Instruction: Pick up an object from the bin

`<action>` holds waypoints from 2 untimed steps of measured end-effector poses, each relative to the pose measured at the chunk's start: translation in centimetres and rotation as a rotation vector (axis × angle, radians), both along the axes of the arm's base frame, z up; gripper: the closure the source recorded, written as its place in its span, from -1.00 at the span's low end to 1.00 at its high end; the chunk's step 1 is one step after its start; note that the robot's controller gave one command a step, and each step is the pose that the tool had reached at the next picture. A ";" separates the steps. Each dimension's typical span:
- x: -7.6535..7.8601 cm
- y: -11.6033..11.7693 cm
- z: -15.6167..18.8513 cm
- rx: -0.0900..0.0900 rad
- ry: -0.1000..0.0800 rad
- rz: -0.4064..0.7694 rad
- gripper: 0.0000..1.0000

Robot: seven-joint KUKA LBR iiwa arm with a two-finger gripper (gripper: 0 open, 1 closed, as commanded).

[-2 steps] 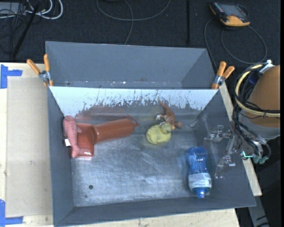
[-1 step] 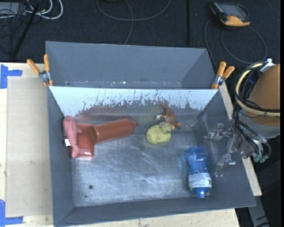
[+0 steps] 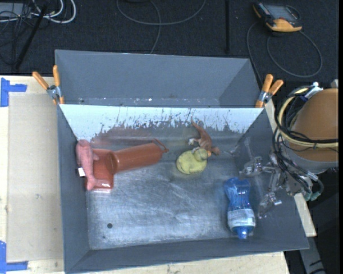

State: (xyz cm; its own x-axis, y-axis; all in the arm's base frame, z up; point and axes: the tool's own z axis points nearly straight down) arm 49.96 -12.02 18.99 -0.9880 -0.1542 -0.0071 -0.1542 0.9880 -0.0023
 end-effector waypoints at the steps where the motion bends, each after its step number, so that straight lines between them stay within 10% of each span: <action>1: -0.1 -1.9 -3.0 0.002 0.009 0.286 -1.00; 2: 0.0 -2.7 -3.2 0.000 0.008 0.388 -1.00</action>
Offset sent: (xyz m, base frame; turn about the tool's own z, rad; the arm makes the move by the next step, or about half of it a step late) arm 0.0001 -0.0247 -0.0320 -0.4904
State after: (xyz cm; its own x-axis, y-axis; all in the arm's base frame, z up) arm 49.97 -14.73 15.83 -0.8565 -0.5161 -0.0002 -0.5161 0.8565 0.0007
